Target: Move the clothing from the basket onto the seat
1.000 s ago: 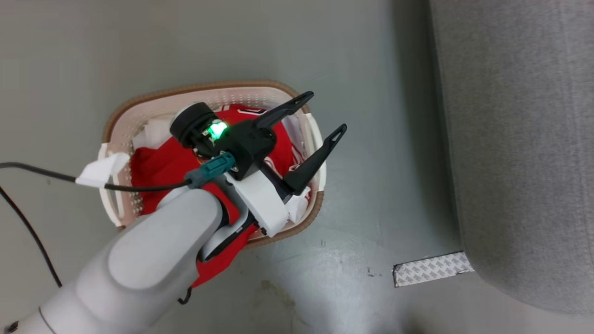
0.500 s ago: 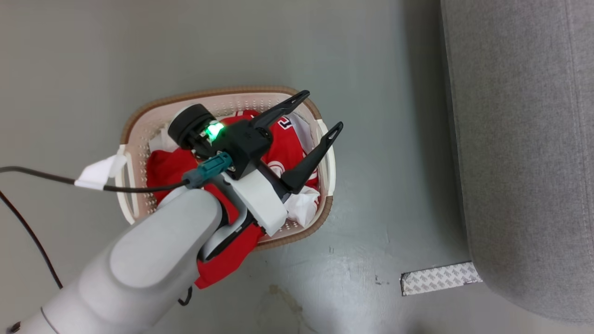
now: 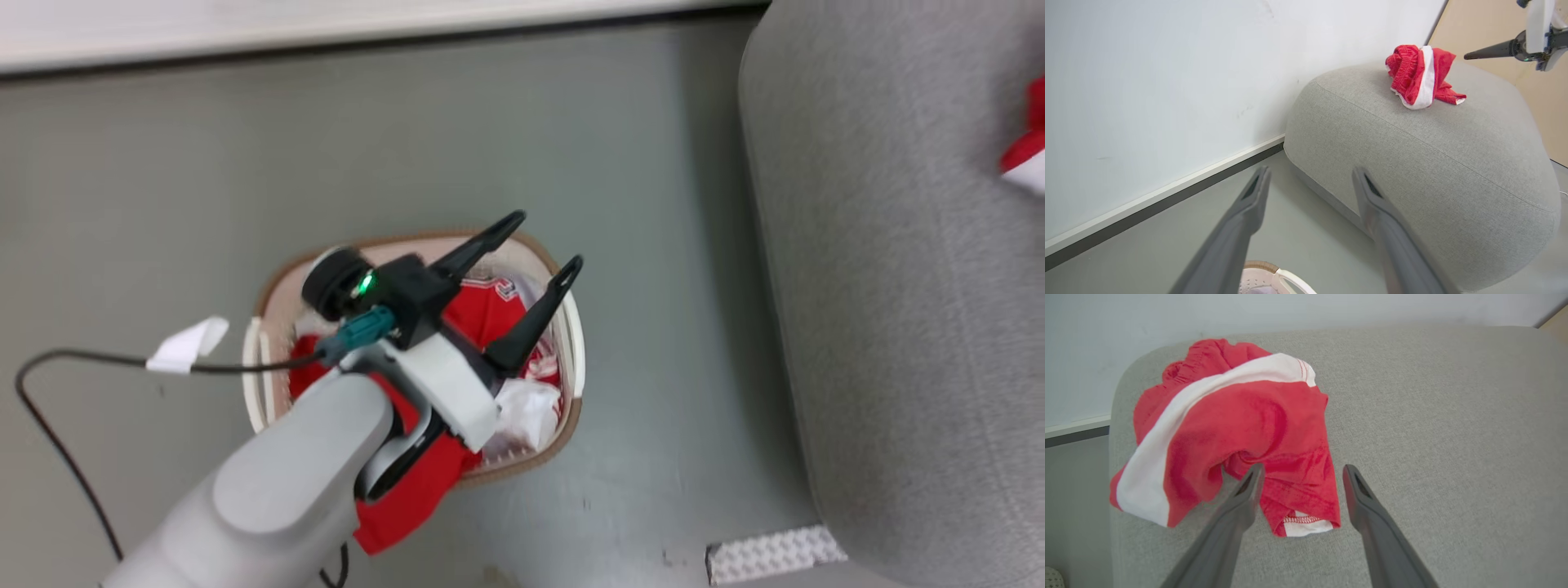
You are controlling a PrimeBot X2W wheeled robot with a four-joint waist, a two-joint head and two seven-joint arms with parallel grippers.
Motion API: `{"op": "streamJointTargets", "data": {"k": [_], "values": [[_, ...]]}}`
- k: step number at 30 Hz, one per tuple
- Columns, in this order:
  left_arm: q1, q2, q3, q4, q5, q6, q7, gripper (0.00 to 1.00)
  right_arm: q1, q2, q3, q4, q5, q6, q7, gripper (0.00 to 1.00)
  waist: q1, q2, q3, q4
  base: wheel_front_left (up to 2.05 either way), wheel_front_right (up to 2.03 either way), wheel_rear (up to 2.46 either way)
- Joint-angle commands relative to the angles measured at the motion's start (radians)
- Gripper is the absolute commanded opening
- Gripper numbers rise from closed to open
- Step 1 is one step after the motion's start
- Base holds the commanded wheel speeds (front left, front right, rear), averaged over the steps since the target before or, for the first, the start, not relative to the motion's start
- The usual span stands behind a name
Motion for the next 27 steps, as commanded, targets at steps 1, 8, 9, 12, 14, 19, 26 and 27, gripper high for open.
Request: {"op": "streamJointTargets", "data": {"k": [1,8,9,12,14,19,26,27], "values": [[0.041,-0.002,0.012,0.018,-0.021,0.004,-0.015,1.0,0.041,-0.017,0.024,-0.012,0.018,-0.002,0.037,1.0,0.0,0.0,-0.108,-0.001,0.0,0.0,0.0],[0.13,-0.006,0.047,0.035,-0.062,0.017,-0.03,1.0,0.095,-0.062,0.079,-0.096,0.019,-0.002,0.055,1.0,0.0,0.0,-0.251,0.003,0.0,0.0,0.0],[0.146,-0.007,0.055,0.036,-0.067,0.019,-0.032,1.0,0.101,-0.069,0.082,-0.113,0.011,-0.002,0.039,1.0,0.0,0.0,-0.276,0.006,0.0,0.0,0.0],[0.194,-0.006,0.082,0.03,-0.076,0.028,-0.033,1.0,0.125,-0.064,0.088,-0.188,0.016,-0.002,-0.014,1.0,0.0,0.0,-0.341,0.018,0.0,0.0,0.0],[0.222,-0.007,0.107,0.021,-0.077,0.034,-0.033,1.0,0.147,-0.056,0.076,-0.248,0.034,-0.002,-0.06,1.0,0.0,0.0,-0.382,0.032,0.0,0.0,0.0],[0.304,0.001,0.191,0.002,-0.076,0.063,-0.033,1.0,0.236,-0.022,0.045,-0.39,0.064,-0.002,-0.169,1.0,0.0,0.0,-0.466,0.066,0.0,0.0,0.0],[0.413,0.026,0.315,-0.024,-0.047,0.1,-0.033,1.0,0.397,0.066,-0.011,-0.525,0.042,-0.002,-0.288,1.0,0.0,0.0,-0.54,0.111,0.0,0.0,0.0],[0.428,0.027,0.335,-0.028,-0.043,0.106,-0.033,1.0,0.421,0.083,-0.025,-0.54,0.038,-0.002,-0.306,1.0,0.0,0.0,-0.544,0.118,0.0,0.0,0.0]]}}
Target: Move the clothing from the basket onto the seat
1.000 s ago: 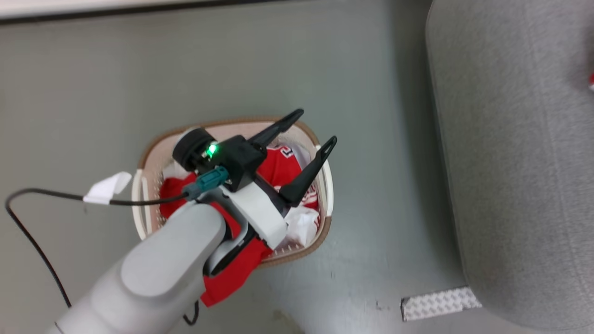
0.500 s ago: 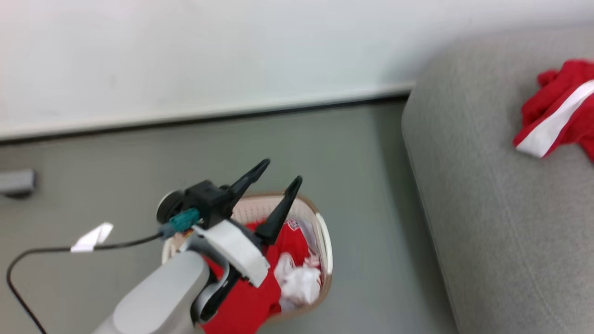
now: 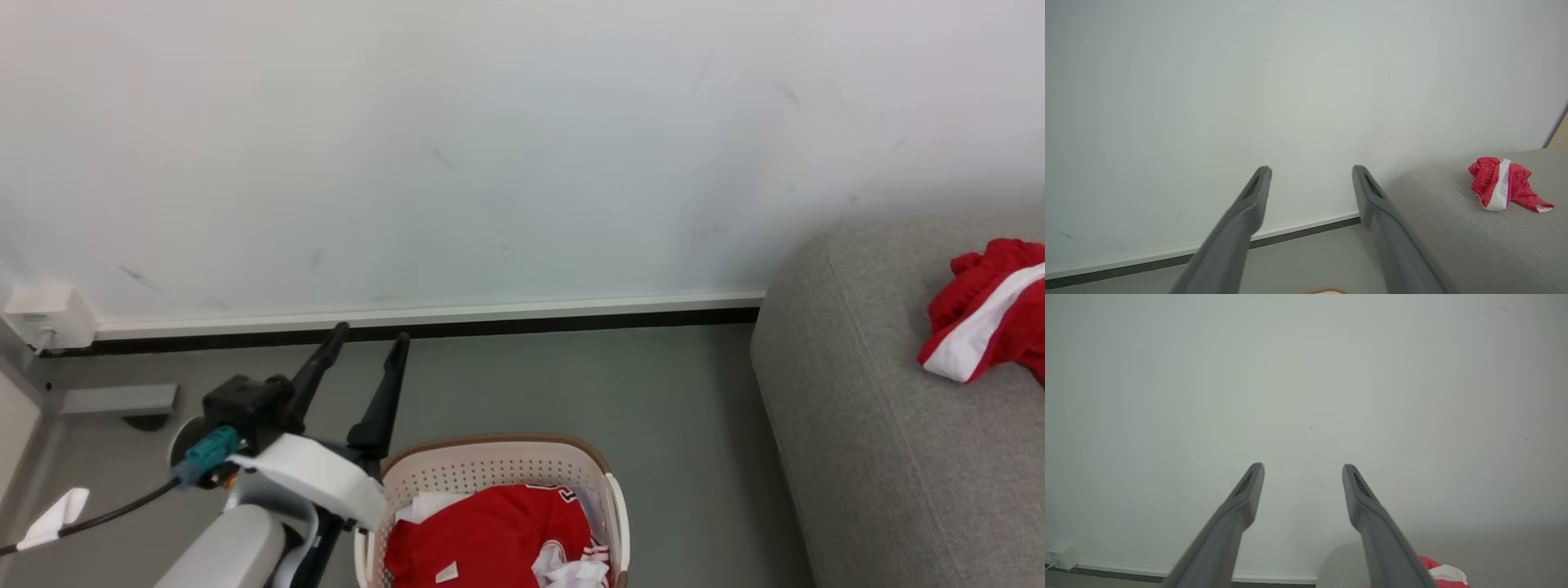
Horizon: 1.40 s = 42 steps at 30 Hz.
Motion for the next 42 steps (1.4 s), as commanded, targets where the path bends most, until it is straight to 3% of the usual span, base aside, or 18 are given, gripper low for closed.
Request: {"op": "streamJointTargets", "data": {"k": [1,8,14,25,29,42], "values": [[0.033,0.007,0.029,-0.008,0.021,0.012,0.0,1.0,0.051,0.028,-0.018,-0.023,-0.016,-0.002,-0.03,1.0,0.0004,-0.0001,-0.029,0.035,0.0,0.0,0.0],[0.144,-0.009,0.166,-0.049,0.06,0.041,0.0,1.0,0.229,0.147,-0.064,-0.113,-0.102,-0.002,-0.102,1.0,0.0004,-0.0001,-0.052,0.07,0.0,0.0,0.0],[0.236,-0.038,0.289,-0.082,0.118,0.038,0.0,1.0,0.353,0.248,-0.088,-0.147,-0.211,-0.002,-0.134,1.0,0.0004,-0.0001,-0.06,0.078,0.0,0.0,0.0],[0.319,-0.117,0.385,-0.05,0.269,0.019,0.0,1.0,0.514,0.388,-0.179,-0.149,-0.378,-0.002,-0.166,1.0,0.0004,-0.0001,-0.06,0.09,0.0,0.0,0.0],[0.332,-0.14,0.414,-0.038,0.303,0.003,0.0,1.0,0.535,0.421,-0.191,-0.165,-0.414,-0.002,-0.166,1.0,0.0004,-0.0001,-0.06,0.082,0.0,0.0,0.0],[0.34,-0.198,0.49,-0.023,0.368,-0.052,0.0,1.0,0.49,0.422,-0.176,-0.158,-0.44,-0.002,-0.166,1.0,0.0004,-0.0001,-0.063,0.075,0.0,0.0,0.0]]}}
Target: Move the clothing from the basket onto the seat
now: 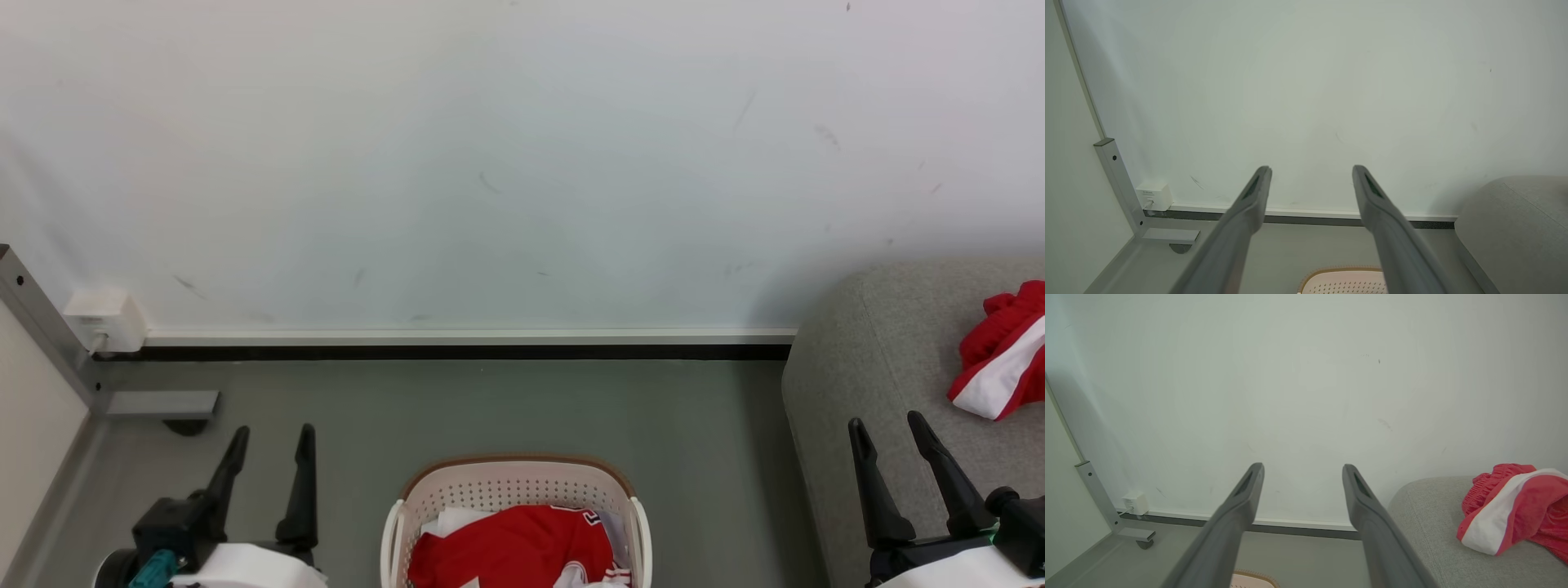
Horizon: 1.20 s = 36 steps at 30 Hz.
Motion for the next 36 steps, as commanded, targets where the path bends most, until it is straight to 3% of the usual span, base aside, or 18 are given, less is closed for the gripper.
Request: {"op": "streamJointTargets", "data": {"k": [1,20,36], "values": [[0.009,-0.004,0.014,0.002,0.019,-0.007,0.0,1.0,-0.015,-0.004,0.003,0.006,-0.005,-0.002,-0.003,1.0,0.0,-0.0001,0.0,0.0,0.0,0.0,0.0],[-0.015,-0.05,0.064,0.03,0.071,-0.052,0.0,1.0,-0.062,-0.008,0.036,0.018,0.018,-0.002,-0.003,1.0,0.0,-0.0001,0.039,-0.044,0.0,0.0,0.0],[-0.188,-0.048,0.036,0.142,0.084,-0.101,0.001,1.0,-0.227,-0.017,0.058,-0.005,0.033,-0.002,-0.003,1.0,0.0,-0.0001,0.254,-0.138,0.0,0.0,0.0]]}}
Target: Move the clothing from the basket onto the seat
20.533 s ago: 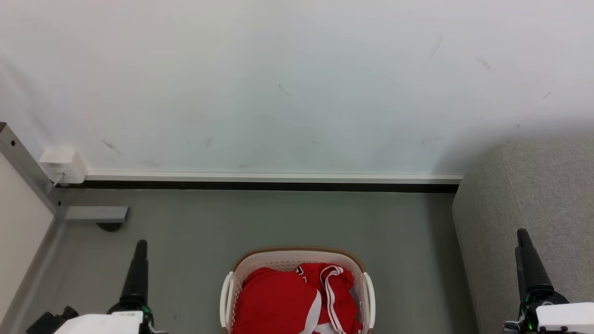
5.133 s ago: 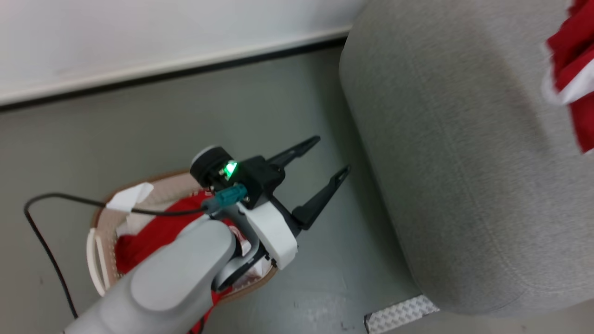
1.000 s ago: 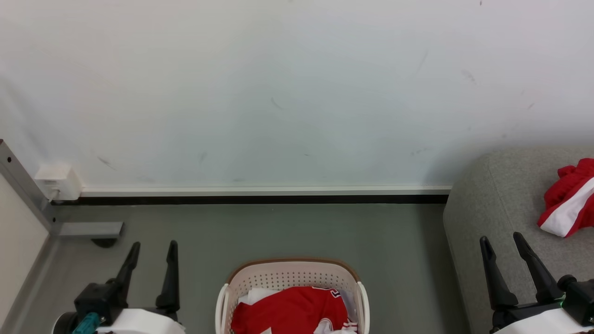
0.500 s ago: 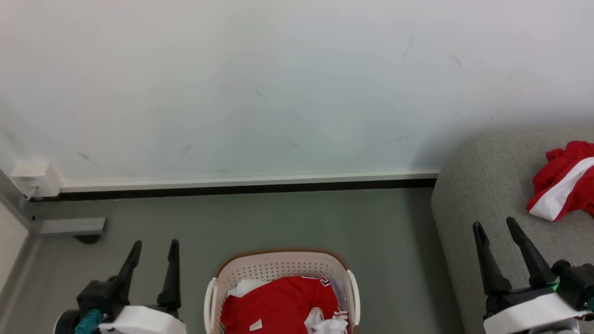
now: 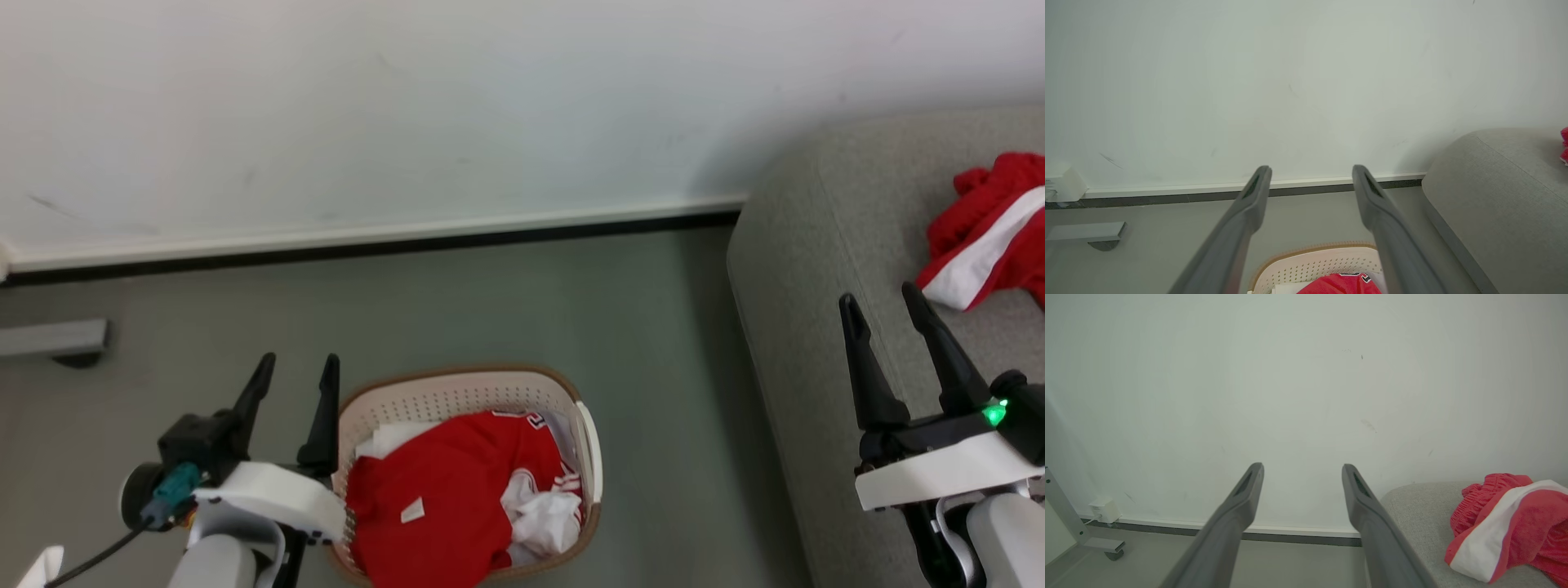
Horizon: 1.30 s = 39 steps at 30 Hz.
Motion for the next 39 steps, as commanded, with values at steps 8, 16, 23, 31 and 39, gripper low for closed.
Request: {"op": "streamJointTargets", "data": {"k": [8,16,23,31,39], "values": [[-0.136,0.03,-0.031,0.14,-0.004,-0.022,0.023,1.0,-0.09,0.001,0.011,-0.021,0.002,-0.002,-0.003,1.0,-0.0001,-0.0001,0.161,-0.067,0.0,0.0,0.0],[-0.278,0.041,-0.088,0.314,-0.025,-0.041,0.069,1.0,-0.162,0.021,-0.019,-0.061,-0.006,-0.002,-0.003,1.0,-0.0001,-0.0001,0.269,-0.111,0.0,0.0,0.0],[-0.382,0.057,-0.152,0.474,-0.038,-0.048,0.112,1.0,-0.207,0.046,-0.047,-0.111,-0.016,-0.002,-0.003,1.0,-0.0001,-0.0001,0.351,-0.153,0.0,0.0,0.0],[-0.489,0.072,-0.262,0.63,-0.094,-0.047,0.228,1.0,-0.215,0.076,-0.087,-0.169,-0.03,-0.002,-0.003,1.0,-0.0001,-0.0001,0.45,-0.193,0.0,0.0,0.0],[-0.583,0.109,-0.353,0.729,-0.136,-0.048,0.333,1.0,-0.225,0.121,-0.11,-0.223,-0.026,-0.002,-0.003,1.0,-0.0001,-0.0001,0.559,-0.246,0.0,0.0,0.0]]}}
